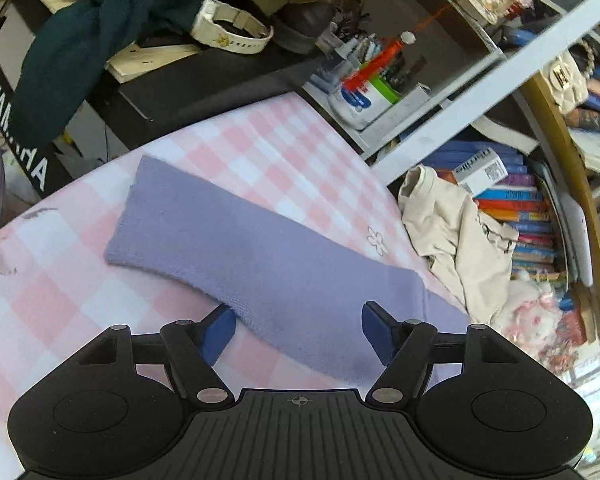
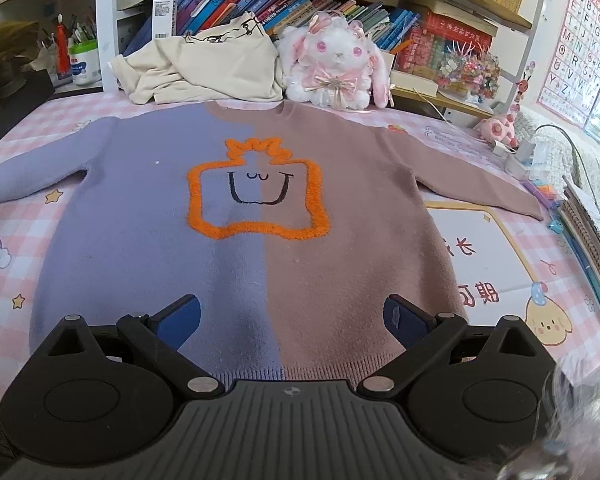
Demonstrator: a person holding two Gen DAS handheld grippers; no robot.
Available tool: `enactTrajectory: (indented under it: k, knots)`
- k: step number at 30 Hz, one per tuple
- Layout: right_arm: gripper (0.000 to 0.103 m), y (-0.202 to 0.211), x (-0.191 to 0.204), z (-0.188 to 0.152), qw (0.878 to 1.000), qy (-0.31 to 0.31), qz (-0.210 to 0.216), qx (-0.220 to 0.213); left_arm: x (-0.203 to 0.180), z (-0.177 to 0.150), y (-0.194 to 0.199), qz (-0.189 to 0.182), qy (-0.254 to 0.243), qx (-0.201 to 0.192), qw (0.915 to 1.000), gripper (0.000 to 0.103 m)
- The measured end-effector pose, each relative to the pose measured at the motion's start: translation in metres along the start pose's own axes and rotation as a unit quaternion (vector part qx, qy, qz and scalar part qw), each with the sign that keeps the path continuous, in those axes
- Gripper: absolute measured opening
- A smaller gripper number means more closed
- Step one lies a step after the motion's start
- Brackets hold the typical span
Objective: Fold clothes
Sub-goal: 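Grasp the lavender sleeve cuff with the left gripper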
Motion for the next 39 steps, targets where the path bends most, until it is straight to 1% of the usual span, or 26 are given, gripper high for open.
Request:
enactTrajectory:
  k: [3, 9, 10, 11, 12, 13, 14, 15, 16, 17, 18, 20, 22, 26, 32, 34, 39]
  knots:
    - [0.099, 0.0, -0.001, -0.001, 1.0, -0.004, 0.0, 0.002, 0.004, 0.002, 0.001, 0.0, 0.017, -0.008, 0.9998, 0.071]
    - [0.099, 0.0, -0.006, -0.003, 1.0, -0.015, -0.006, 0.004, 0.028, 0.02, 0.014, 0.011, 0.06, -0.043, 0.9972, 0.069]
    - [0.099, -0.001, -0.007, -0.003, 1.0, -0.017, -0.007, 0.005, 0.032, 0.023, 0.016, 0.013, 0.07, -0.047, 0.9963, 0.063]
    - [0.099, -0.001, -0.009, -0.003, 1.0, -0.02, -0.008, 0.006, 0.035, 0.024, 0.016, 0.015, 0.08, -0.05, 0.9954, 0.054]
    - [0.099, -0.002, -0.009, -0.003, 1.0, -0.021, -0.01, 0.007, 0.038, 0.025, 0.016, 0.019, 0.086, -0.051, 0.9948, 0.049]
    - [0.099, -0.002, -0.009, -0.003, 1.0, -0.023, -0.012, 0.007, 0.04, 0.026, 0.016, 0.022, 0.092, -0.052, 0.9941, 0.041]
    - [0.099, -0.002, -0.009, -0.003, 1.0, -0.022, -0.012, 0.007, 0.042, 0.027, 0.016, 0.024, 0.098, -0.053, 0.9935, 0.037]
    - [0.099, -0.002, -0.009, -0.003, 1.0, -0.022, -0.013, 0.007, 0.044, 0.027, 0.016, 0.024, 0.103, -0.054, 0.993, 0.035]
    - [0.099, -0.002, -0.009, -0.003, 1.0, -0.022, -0.014, 0.007, 0.045, 0.027, 0.016, 0.025, 0.107, -0.054, 0.9924, 0.031]
    - [0.099, -0.002, -0.009, -0.004, 1.0, -0.021, -0.015, 0.008, 0.047, 0.027, 0.016, 0.028, 0.112, -0.054, 0.9919, 0.025]
    - [0.099, -0.002, -0.01, -0.004, 1.0, -0.022, -0.016, 0.009, 0.049, 0.028, 0.016, 0.03, 0.116, -0.054, 0.9913, 0.022]
    - [0.099, -0.001, -0.011, -0.005, 1.0, -0.022, -0.018, 0.012, 0.053, 0.028, 0.016, 0.034, 0.122, -0.052, 0.9906, 0.011]
    - [0.099, -0.001, -0.012, -0.006, 0.999, -0.023, -0.02, 0.014, 0.057, 0.028, 0.015, 0.038, 0.125, -0.051, 0.9901, 0.005]
    - [0.099, 0.001, -0.016, -0.01, 0.999, -0.025, -0.025, 0.02, 0.055, 0.028, 0.015, 0.043, 0.114, -0.054, 0.9911, 0.004]
    - [0.099, 0.004, -0.029, -0.017, 0.998, -0.038, -0.032, 0.025, 0.047, 0.033, 0.014, 0.062, 0.085, -0.051, 0.9932, 0.003]
    - [0.099, 0.004, -0.035, -0.017, 0.998, -0.045, -0.032, 0.025, 0.036, 0.034, 0.017, 0.061, 0.065, -0.057, 0.9944, 0.003]
    - [0.099, -0.003, -0.046, -0.015, 0.998, -0.046, -0.018, 0.025, -0.009, 0.032, 0.025, 0.044, -0.003, -0.07, 0.9966, 0.003]
Point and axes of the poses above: each gripper's, at about its wrist camera, not at the fingertips, and y roughly against the way its jaws point, x to its left, z to its top, the point moved 3 cm from there along -y, roughly the way its jaws point, and after that the axes turned 6 degrees about x, right-handed, at the moved point
